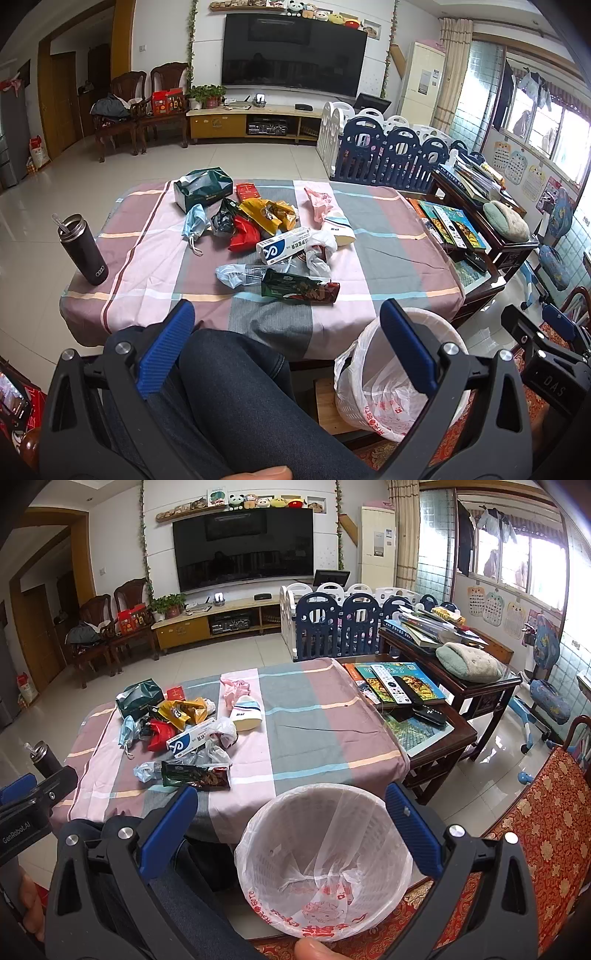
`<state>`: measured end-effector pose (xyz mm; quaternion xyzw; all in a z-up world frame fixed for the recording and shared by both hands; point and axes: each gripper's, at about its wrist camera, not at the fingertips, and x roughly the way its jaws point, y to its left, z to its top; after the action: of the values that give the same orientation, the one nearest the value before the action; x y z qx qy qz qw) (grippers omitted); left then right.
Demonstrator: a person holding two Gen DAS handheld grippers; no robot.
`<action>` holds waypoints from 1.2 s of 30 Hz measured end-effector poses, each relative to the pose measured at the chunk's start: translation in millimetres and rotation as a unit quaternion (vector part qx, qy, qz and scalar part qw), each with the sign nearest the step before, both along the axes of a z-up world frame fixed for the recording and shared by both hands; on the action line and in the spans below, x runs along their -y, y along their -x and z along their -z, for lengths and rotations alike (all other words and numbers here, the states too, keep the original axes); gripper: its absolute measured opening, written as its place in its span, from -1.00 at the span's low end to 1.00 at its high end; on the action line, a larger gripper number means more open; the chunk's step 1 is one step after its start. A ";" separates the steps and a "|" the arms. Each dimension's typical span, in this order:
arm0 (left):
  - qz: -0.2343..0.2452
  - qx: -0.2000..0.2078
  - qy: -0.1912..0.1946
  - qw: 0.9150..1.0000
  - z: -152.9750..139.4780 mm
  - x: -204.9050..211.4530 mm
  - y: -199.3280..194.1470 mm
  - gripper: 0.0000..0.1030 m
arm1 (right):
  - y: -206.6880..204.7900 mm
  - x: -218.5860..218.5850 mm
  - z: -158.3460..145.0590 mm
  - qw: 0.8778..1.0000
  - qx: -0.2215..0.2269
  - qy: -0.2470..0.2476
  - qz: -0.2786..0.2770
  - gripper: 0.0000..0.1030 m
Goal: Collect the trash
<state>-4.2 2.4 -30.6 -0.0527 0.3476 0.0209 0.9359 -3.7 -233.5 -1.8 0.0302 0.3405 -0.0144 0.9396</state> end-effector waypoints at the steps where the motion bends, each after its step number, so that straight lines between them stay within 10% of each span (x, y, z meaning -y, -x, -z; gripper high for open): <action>1: 0.000 -0.001 0.000 1.000 0.2 0.7 0.4 0.94 | 0.2 -0.2 -0.2 1.000 0.000 0.001 0.000 0.94; 36: -0.013 0.007 -0.069 0.997 -25.7 9.2 3.1 0.94 | -3.3 1.1 3.7 1.000 -0.012 -0.003 0.005 0.94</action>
<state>-7.2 -6.9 -4.9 0.0079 0.3383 0.0566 0.9393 -0.4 -234.6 -5.5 0.0351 0.3513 -0.0185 0.9354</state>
